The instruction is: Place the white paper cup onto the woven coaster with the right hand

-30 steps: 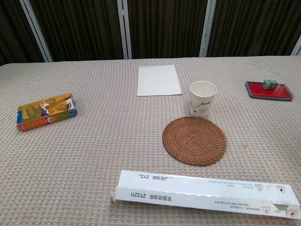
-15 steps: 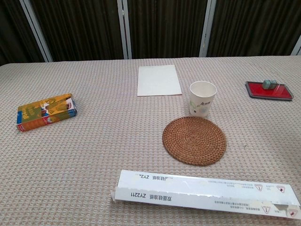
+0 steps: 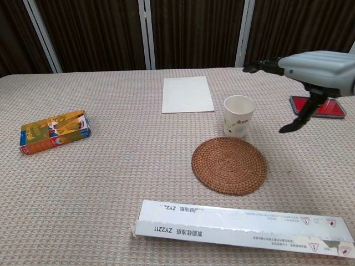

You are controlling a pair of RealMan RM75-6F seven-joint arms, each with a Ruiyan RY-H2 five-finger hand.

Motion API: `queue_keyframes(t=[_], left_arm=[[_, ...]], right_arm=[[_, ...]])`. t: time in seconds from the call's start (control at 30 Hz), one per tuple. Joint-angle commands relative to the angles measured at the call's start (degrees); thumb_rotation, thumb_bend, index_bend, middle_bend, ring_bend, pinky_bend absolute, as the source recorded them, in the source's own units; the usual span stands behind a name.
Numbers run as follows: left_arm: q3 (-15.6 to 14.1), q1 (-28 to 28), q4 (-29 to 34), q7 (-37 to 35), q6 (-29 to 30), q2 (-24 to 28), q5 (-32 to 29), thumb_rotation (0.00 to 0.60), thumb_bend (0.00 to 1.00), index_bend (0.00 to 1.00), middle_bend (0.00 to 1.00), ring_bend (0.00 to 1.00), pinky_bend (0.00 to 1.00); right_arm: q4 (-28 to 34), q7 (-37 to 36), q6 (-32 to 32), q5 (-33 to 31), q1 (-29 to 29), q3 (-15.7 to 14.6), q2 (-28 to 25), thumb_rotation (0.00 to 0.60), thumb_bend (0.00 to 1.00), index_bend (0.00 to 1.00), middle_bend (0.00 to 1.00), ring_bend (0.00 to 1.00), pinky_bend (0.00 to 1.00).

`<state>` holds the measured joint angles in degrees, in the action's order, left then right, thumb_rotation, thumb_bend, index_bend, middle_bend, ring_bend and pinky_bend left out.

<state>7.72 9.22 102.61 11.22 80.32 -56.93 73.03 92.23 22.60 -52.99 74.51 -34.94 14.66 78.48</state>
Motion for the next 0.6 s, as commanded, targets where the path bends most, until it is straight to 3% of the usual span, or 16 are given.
queue_keyframes(t=[0.03, 0.2, 0.43, 0.6], left_arm=[[0.07, 0.13, -0.03, -0.39, 0.02, -0.11, 0.27, 0.6, 0.0, 0.0, 0.0, 0.0, 0.0], [-0.12, 0.11, -0.03, -0.27, 0.37, -0.18, 0.81, 0.6, 0.0, 0.0, 0.0, 0.0, 0.0], [0.03, 0.44, -0.21, -0.7, -0.22, -0.2, 0.19, 0.6, 0.0, 0.0, 0.0, 0.0, 0.0], [0.1, 0.59, -0.37, -1.09, -0.4, -0.13, 0.08, 0.6, 0.0, 0.0, 0.0, 0.0, 0.0]], right_arm=[[-3.77, 2.3, 3.75, -5.91, -4.2, 2.66, 3.87, 0.6, 0.0, 0.02, 0.12, 0.09, 0.09], [-7.22, 4.01, 6.98, -12.12, -7.8, 3.18, 6.55, 0.6, 0.0, 0.05, 0.16, 0.12, 0.11], [-11.96, 9.35, 6.54, -17.62, -11.07, 1.74, 9.38, 0.6, 0.05, 0.06, 0.18, 0.13, 0.14], [-13.9, 10.3, 5.73, -19.16, -12.27, 1.11, 10.94, 0.6, 0.11, 0.11, 0.26, 0.23, 0.19]])
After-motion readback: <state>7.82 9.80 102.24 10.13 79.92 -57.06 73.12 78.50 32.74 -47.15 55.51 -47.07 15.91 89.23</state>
